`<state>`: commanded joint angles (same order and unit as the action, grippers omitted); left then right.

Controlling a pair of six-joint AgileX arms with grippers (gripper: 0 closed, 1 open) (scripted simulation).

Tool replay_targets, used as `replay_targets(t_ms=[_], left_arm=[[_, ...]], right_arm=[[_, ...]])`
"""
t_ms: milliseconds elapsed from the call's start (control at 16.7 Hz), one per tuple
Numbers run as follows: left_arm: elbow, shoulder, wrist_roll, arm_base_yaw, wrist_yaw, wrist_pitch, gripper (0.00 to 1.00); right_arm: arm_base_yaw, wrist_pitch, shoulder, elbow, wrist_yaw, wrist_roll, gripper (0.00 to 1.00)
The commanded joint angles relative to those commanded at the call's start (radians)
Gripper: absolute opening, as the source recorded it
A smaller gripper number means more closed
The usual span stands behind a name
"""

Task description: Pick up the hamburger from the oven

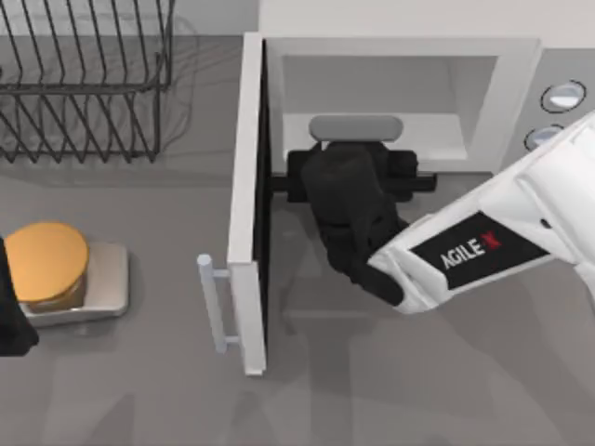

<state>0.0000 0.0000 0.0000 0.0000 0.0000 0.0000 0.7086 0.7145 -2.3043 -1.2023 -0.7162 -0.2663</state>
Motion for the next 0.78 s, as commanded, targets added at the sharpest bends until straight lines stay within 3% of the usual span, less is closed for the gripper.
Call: replay_targets(t_ms=[180,780], left_arm=[[0.0,0.0,0.0,0.0,0.0,0.0,1.0],[0.0,0.0,0.0,0.0,0.0,0.0,1.0]], right_arm=[[0.001,-0.108,0.108,0.001,0.001,-0.001,0.0],[0.03,-0.206,0.239,0.081,-0.018,-0.031,0.0]])
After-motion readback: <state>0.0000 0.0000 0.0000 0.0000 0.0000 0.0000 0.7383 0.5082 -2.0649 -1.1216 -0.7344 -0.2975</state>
